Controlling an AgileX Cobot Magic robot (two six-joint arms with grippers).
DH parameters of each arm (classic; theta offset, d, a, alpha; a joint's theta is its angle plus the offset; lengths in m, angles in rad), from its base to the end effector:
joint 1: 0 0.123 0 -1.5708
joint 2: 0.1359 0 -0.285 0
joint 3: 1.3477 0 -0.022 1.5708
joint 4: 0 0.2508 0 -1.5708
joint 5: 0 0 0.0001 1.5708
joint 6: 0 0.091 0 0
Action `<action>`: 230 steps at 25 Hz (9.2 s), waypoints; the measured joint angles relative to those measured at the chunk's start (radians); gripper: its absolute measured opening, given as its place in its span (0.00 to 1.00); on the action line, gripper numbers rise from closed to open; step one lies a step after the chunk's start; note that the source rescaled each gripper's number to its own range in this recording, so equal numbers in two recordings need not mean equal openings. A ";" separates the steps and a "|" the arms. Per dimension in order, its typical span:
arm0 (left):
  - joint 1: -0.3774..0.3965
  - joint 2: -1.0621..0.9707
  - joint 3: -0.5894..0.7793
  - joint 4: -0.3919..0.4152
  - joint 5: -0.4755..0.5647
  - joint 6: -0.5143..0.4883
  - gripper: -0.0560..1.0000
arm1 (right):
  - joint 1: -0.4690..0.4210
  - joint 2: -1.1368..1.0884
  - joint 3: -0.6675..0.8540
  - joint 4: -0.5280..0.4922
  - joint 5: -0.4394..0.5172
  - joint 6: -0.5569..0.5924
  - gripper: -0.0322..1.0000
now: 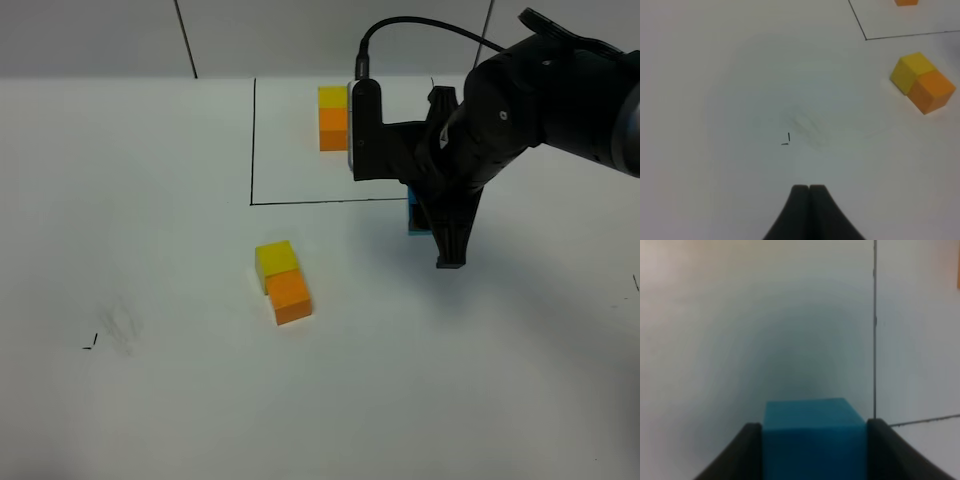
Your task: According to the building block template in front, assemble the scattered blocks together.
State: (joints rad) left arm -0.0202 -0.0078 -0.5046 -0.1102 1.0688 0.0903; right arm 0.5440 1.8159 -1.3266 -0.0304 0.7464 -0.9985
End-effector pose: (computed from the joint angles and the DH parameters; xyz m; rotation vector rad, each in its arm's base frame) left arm -0.0074 -0.0086 0.2783 0.1189 2.0327 -0.0877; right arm 0.3283 0.1964 0.2266 -1.9211 1.9412 -0.1657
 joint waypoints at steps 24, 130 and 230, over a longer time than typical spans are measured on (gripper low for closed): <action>0.000 0.000 0.000 0.000 0.000 0.000 0.05 | 0.113 0.208 -0.190 0.110 0.015 -0.156 0.53; 0.000 0.000 0.000 0.000 0.000 0.000 0.05 | 0.138 0.379 -0.252 0.221 -0.118 -0.279 0.53; 0.000 0.000 0.000 0.000 0.000 0.000 0.05 | 0.053 0.175 -0.258 0.220 0.058 0.316 0.03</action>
State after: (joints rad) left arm -0.0202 -0.0078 -0.5046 -0.1102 1.0688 0.0903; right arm 0.5972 1.9907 -1.5842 0.1897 0.8043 -0.6825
